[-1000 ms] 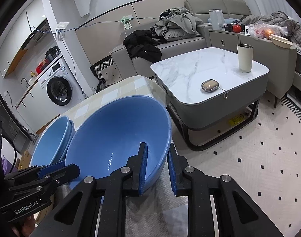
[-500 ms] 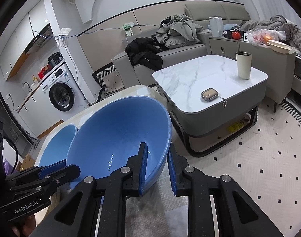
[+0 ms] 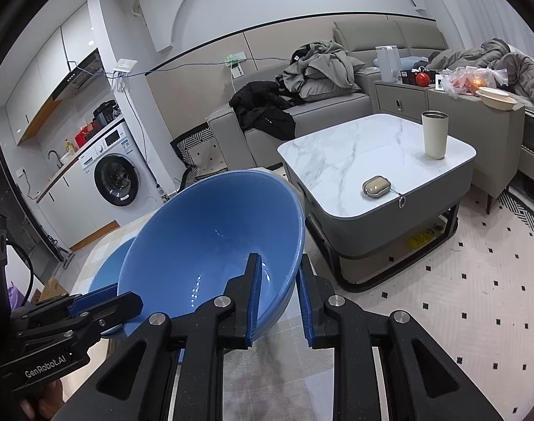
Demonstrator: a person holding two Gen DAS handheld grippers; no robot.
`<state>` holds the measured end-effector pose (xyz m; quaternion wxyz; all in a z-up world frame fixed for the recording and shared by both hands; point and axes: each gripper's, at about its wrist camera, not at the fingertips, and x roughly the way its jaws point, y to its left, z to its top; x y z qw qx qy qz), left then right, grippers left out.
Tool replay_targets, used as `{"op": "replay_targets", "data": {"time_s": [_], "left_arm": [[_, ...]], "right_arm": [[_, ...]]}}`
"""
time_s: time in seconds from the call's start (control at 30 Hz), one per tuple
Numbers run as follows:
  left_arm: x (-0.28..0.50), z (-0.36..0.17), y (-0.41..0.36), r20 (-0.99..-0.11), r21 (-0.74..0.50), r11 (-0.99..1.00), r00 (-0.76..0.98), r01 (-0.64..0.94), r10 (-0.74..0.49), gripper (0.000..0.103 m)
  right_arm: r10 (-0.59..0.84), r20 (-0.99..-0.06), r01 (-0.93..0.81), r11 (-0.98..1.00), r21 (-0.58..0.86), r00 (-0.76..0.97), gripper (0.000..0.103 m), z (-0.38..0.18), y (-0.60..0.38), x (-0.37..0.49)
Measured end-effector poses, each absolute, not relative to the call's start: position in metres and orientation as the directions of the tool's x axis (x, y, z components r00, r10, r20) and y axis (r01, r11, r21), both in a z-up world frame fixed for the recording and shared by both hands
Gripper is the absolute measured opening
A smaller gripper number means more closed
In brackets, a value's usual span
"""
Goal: Organize plates and bowls
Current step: 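Lift the left tool's bowl over the bowl held by the right tool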
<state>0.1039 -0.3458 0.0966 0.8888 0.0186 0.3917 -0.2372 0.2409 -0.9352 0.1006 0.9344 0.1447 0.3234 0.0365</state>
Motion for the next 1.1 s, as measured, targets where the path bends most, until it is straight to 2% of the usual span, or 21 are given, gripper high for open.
{"op": "replay_targets", "data": {"time_s": [0.53, 1.1], "left_arm": [[0.073, 0.141, -0.309, -0.667, -0.144, 0.891, 0.622, 0.432, -0.409, 0.028], [0.064, 0.164, -0.261, -0.652, -0.149, 0.917, 0.661, 0.37, -0.372, 0.028]], "right_arm": [[0.199, -0.529, -0.043, 0.955, 0.294, 0.825, 0.021, 0.131, -0.908, 0.226], [0.264, -0.484, -0.123, 0.945, 0.302, 0.834, 0.022, 0.141, -0.869, 0.223]]}}
